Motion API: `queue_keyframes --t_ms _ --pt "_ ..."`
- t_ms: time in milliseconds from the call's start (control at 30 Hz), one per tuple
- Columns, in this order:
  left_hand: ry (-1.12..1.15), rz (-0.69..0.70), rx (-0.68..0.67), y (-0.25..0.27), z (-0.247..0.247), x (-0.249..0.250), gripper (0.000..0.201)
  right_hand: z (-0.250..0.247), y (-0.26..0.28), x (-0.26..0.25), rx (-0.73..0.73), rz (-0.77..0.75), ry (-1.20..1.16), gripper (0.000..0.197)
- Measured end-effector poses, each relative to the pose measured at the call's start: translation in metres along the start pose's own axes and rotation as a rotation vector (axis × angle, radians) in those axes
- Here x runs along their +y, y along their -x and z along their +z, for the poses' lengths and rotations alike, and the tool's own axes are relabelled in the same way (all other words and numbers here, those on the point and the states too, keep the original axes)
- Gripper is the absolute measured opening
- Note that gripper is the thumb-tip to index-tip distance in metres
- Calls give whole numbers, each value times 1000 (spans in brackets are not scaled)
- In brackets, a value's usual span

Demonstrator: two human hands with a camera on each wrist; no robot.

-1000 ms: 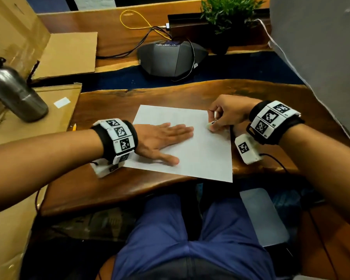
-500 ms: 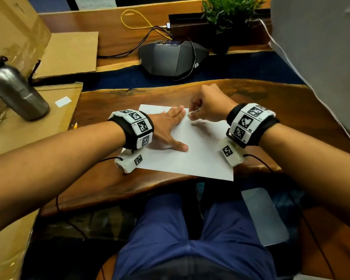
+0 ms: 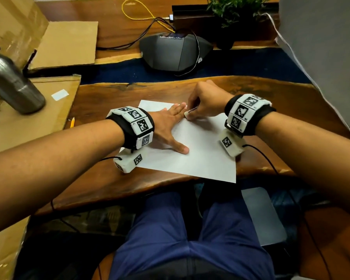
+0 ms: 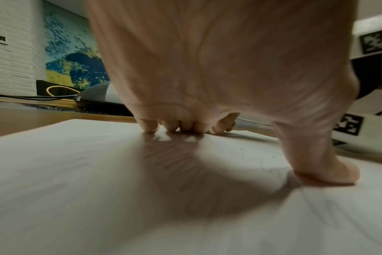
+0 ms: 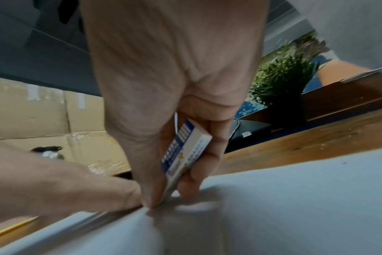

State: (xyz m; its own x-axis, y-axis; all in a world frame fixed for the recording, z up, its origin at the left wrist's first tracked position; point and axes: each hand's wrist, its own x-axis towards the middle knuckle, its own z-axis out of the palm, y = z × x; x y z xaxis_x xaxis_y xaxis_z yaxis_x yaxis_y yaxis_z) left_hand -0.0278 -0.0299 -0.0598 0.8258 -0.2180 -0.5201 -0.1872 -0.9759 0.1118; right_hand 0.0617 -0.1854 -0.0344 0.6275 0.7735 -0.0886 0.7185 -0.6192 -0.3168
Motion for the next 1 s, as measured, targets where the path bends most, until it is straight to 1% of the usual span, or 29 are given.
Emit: queue_keyframes --t_ms 33,100,133,200,267,333,433,467,500,533,633,667,700,733,867,933,1000 --pt "4 -4 5 1 0 0 137 0 -3 2 15 22 -11 15" --pt "11 -13 17 2 1 0 136 3 -2 -1 9 7 -6 14" --pt "14 -19 16 2 1 0 136 4 1 -4 -19 -15 8 14" --pt "15 -42 7 4 0 1 136 4 8 -11 -120 -62 44 14" --pt "10 -56 -10 4 -2 1 136 2 9 -13 -188 -65 56 13" --pt "3 -61 -18 2 -3 2 138 -1 2 -7 -130 -40 39 14" --pt "5 -66 -14 1 -1 0 141 -2 -8 5 32 30 6 15" --pt "7 -68 -15 1 -1 -1 142 -1 -9 6 59 33 2 14" --pt "6 -70 -17 1 0 -1 143 0 -7 5 56 24 -4 14" --pt "0 -71 -21 1 -1 -1 143 1 -4 3 19 12 -9 14" --pt "-9 -74 -39 0 -2 0 142 -1 5 -7 -191 -16 7 14" --pt "-12 -72 -42 0 -3 1 141 -3 6 -7 -222 -7 8 15" --pt "-10 -71 -40 0 -3 2 141 -5 3 -5 -219 11 -3 16" --pt "-6 -70 -35 1 -3 2 141 -6 -1 -2 -186 36 -16 16" --pt "20 -72 -14 3 -2 1 141 -10 -9 10 45 137 -24 15" --pt "20 -67 -9 3 -1 1 140 -12 -4 14 63 169 -17 15" --pt "26 -60 7 3 0 1 139 -15 6 17 5 205 -42 14"
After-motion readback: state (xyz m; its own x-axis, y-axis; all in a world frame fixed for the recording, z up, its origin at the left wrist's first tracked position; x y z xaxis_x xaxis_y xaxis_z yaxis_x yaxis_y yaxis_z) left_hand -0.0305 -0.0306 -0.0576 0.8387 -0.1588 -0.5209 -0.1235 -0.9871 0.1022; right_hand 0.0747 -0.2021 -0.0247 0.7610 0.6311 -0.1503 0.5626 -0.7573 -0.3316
